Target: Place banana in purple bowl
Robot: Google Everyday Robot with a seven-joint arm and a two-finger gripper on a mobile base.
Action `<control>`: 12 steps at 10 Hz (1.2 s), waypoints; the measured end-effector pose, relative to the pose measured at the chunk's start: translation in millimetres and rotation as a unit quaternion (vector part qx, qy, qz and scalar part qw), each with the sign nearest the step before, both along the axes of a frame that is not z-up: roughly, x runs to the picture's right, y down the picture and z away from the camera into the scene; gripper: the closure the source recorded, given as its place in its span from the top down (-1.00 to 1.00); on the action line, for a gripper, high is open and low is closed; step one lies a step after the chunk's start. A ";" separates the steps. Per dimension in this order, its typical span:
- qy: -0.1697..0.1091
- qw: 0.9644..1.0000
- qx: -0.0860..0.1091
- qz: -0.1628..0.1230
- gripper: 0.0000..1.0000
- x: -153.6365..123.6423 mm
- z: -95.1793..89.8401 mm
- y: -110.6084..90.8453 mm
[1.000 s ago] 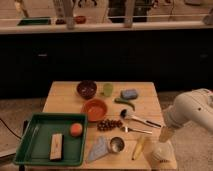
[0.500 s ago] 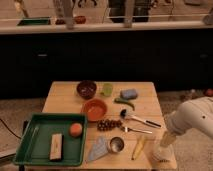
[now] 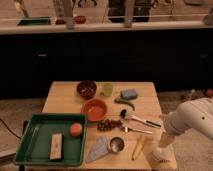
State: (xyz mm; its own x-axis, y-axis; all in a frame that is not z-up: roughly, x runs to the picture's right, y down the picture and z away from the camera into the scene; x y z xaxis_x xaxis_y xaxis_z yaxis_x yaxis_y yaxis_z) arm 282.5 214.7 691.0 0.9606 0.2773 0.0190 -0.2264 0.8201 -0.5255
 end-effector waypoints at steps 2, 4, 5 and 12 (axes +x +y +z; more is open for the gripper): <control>-0.022 1.000 0.011 -0.020 0.60 -10.6 -5.2 -5.7; -0.041 0.998 0.016 -0.033 0.60 -21.7 -10.9 -6.7; -0.050 0.998 0.016 -0.038 0.60 -29.1 -11.8 -5.9; -0.121 0.990 -0.007 -0.078 0.60 -82.2 -7.1 23.5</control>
State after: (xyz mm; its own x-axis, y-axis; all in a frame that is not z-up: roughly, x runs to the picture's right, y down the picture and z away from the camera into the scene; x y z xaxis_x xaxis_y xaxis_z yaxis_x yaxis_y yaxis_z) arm 200.3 238.2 683.9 0.9597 0.1285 0.2499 0.0353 0.8272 -0.5609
